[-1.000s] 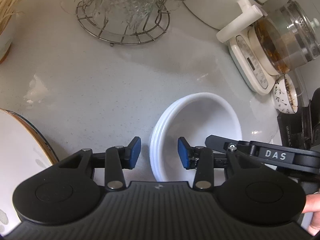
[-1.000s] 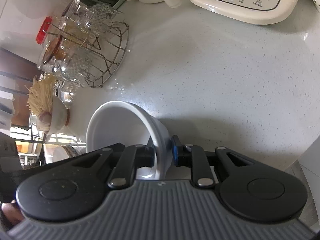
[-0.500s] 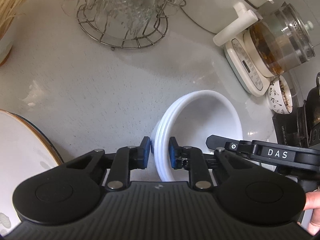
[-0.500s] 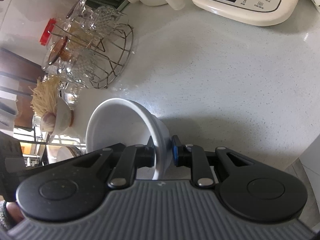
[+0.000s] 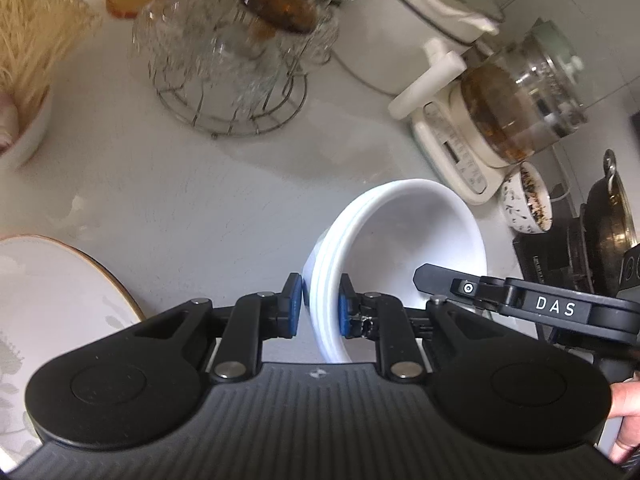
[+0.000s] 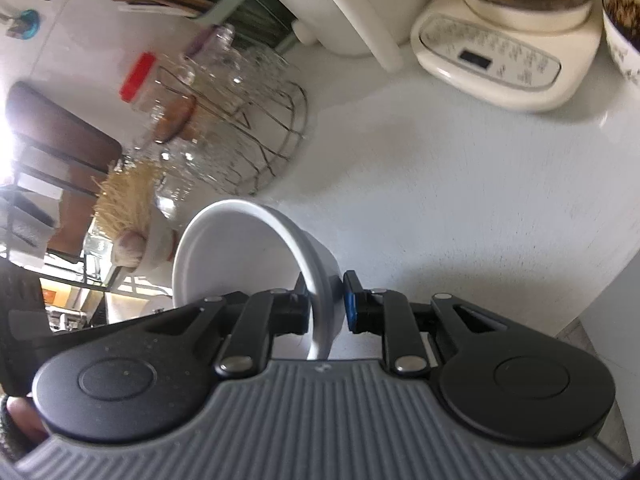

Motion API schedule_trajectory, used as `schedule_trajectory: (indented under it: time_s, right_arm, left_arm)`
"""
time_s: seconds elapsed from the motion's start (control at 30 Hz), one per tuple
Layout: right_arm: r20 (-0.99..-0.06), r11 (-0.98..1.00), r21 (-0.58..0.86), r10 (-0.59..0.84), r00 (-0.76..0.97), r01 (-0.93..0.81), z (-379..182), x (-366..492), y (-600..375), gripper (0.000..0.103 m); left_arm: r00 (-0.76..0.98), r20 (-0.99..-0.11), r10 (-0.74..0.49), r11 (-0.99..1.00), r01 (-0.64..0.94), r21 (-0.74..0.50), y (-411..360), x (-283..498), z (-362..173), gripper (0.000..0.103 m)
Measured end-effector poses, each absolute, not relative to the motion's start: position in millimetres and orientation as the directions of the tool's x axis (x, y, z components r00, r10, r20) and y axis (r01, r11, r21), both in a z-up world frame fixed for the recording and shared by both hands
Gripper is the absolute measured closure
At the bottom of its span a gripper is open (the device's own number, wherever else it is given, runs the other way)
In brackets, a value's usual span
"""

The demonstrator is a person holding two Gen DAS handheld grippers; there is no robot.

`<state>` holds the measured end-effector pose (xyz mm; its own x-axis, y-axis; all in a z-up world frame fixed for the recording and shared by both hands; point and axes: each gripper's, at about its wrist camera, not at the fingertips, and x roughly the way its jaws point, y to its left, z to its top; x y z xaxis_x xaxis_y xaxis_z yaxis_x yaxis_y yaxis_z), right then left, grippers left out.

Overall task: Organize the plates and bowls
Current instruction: 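Lift the white bowl stack with both grippers and carry it over the plates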

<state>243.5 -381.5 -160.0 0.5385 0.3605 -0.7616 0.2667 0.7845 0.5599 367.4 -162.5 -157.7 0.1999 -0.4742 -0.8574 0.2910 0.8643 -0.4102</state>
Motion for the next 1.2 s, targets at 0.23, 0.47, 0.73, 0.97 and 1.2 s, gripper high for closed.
schedule_trajectory:
  time_s: [0.23, 0.47, 0.73, 0.97, 1.2]
  right_arm:
    - [-0.742, 0.817, 0.539, 0.344, 0.575, 0.206, -128, 240, -367, 0.083]
    - [-0.708, 0.844, 0.514, 0.317, 0.631, 0.154, -92, 227, -356, 0.083]
    - [-0.691, 0.849, 0.516, 0.333, 0.642, 0.115, -80, 220, -334, 0.083]
    - [-0.69, 0.862, 0.503, 0.353, 0.632, 0.068, -80, 220, -295, 0.083]
    - [-0.672, 0.846, 0.533, 0.415, 0.613, 0.012, -91, 222, -249, 0.083]
  left_arm:
    - [0.265, -0.843, -0.469, 0.863, 0.343, -0.372, -156, 357, -120, 0.082]
    - [0.26, -0.818, -0.513, 0.838, 0.359, -0.411, -140, 347, -88, 0.082]
    - [0.295, -0.794, -0.531, 0.836, 0.337, -0.434, -108, 332, -71, 0.082]
    - [0.332, -0.792, -0.513, 0.855, 0.283, -0.435, -66, 318, -73, 0.082]
    - [0.39, -0.789, -0.475, 0.88, 0.216, -0.423, -9, 304, -77, 0.081]
